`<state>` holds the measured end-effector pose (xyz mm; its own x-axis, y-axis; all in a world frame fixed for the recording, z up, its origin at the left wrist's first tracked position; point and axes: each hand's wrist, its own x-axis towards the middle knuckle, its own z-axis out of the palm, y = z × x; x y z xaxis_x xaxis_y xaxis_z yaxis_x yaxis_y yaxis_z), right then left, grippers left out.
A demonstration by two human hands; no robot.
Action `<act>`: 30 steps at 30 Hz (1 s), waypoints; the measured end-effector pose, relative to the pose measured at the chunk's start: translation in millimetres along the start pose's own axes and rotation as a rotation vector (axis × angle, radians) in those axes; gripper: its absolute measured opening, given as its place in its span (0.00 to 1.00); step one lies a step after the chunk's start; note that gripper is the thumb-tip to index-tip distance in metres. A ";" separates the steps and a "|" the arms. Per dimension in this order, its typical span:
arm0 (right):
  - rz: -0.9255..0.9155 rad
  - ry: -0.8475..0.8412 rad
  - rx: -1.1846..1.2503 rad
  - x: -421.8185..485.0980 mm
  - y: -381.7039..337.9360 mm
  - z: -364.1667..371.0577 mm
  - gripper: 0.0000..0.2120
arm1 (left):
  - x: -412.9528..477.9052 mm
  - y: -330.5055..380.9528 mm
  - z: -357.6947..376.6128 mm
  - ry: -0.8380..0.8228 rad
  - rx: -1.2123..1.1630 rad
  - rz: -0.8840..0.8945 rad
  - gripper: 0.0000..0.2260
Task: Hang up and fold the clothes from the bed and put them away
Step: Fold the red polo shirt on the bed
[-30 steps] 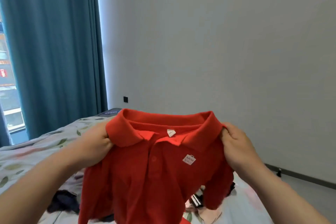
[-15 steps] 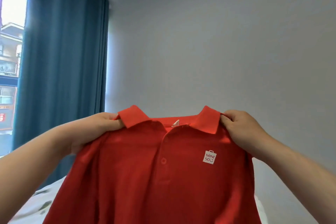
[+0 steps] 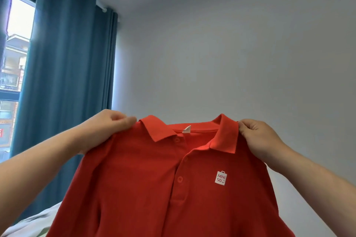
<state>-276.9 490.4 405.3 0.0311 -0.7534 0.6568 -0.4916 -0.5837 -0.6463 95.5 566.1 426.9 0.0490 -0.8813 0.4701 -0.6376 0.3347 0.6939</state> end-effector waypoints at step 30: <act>0.141 -0.166 -0.300 -32.5 31.6 5.9 0.16 | -19.9 -52.9 66.7 0.050 0.220 0.004 0.11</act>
<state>-288.3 494.6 361.2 0.0733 -0.8734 0.4814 -0.7334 -0.3743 -0.5675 77.0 543.7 344.4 0.0812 -0.8605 0.5029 -0.7901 0.2520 0.5588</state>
